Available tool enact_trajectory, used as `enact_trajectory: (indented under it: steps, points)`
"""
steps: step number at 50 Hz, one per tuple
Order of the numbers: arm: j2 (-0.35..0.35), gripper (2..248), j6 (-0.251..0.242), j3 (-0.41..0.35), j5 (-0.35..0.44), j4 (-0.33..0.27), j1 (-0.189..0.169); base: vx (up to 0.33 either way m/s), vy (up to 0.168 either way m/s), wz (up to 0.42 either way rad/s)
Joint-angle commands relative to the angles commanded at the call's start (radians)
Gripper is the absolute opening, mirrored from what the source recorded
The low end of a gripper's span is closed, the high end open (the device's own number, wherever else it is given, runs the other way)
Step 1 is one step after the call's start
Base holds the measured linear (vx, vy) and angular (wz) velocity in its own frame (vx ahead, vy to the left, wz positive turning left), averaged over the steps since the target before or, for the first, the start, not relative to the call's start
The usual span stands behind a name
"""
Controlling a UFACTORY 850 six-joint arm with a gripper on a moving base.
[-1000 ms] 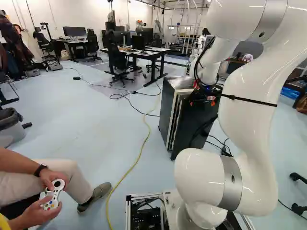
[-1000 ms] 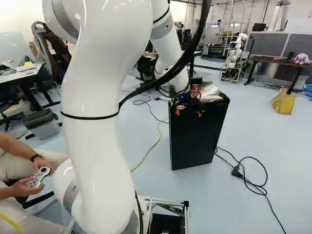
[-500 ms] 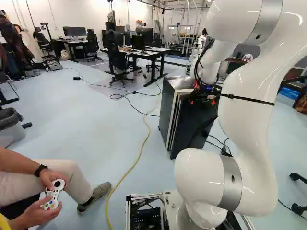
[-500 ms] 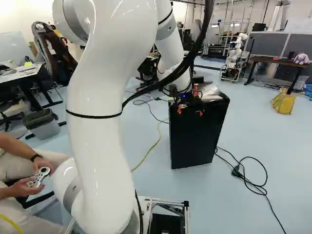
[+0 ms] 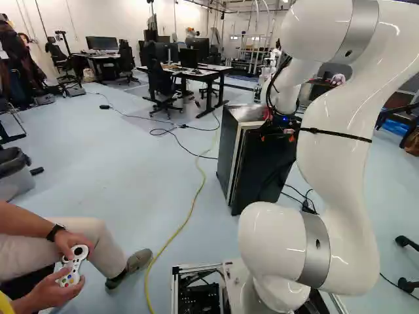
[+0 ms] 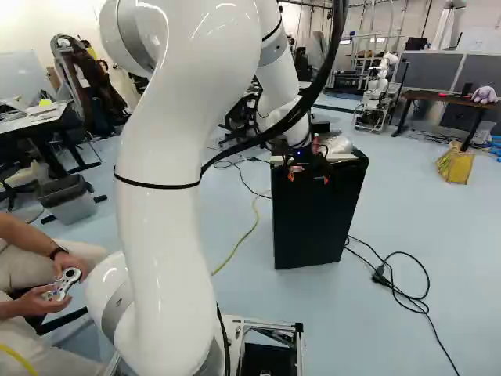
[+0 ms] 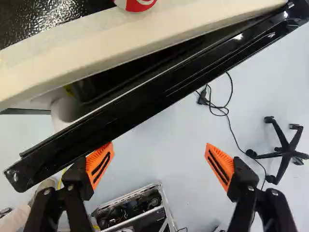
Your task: Grab a drink from the fridge
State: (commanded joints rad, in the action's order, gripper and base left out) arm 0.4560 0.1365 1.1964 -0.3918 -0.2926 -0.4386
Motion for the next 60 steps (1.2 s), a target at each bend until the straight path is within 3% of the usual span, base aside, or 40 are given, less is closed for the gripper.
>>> enact_trajectory:
  steps: [60]
  points:
    - [0.079, 247, 0.000, 0.109, 0.000, 0.000, -0.006, 0.000, 0.000, 0.000]
